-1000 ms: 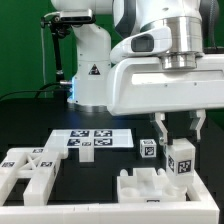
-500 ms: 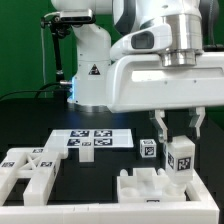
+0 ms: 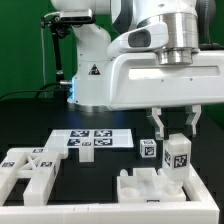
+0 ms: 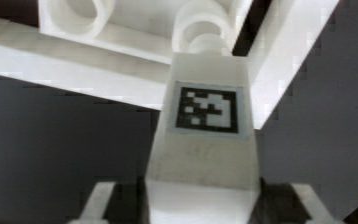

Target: Assemble chair

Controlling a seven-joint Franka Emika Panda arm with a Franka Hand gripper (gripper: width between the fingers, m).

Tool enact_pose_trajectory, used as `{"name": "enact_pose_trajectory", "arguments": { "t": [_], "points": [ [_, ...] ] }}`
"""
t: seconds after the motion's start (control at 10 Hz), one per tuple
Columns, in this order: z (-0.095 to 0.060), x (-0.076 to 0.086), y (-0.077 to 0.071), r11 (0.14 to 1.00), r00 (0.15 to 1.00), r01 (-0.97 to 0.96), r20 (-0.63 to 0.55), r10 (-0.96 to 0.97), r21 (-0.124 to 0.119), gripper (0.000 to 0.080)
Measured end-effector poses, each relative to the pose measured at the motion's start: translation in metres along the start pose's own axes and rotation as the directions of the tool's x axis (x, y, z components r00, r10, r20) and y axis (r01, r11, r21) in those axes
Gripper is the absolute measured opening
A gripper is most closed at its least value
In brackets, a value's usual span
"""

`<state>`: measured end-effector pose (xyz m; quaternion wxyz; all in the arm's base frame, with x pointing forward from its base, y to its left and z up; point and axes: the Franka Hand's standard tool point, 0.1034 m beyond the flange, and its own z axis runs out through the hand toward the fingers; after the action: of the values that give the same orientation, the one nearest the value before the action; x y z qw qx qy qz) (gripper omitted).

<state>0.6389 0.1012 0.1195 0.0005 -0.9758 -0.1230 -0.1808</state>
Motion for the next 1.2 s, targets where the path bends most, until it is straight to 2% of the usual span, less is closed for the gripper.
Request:
{"name": "enact_pose_trajectory", "arguments": {
  "t": [0.5,0.9,1.2],
  "points": [
    [0.005,-0.004,0.001,1.000,1.000,0.010,0.006,-0.010,0.000,0.0279],
    [0.015,-0.011,-0.005,1.000,1.000,0.017,0.022,-0.017,0.005,0.0279],
    [0.016,-0.010,-0.007,1.000,1.000,0.019,0.009,-0.019,0.006,0.0279]
  ]
}}
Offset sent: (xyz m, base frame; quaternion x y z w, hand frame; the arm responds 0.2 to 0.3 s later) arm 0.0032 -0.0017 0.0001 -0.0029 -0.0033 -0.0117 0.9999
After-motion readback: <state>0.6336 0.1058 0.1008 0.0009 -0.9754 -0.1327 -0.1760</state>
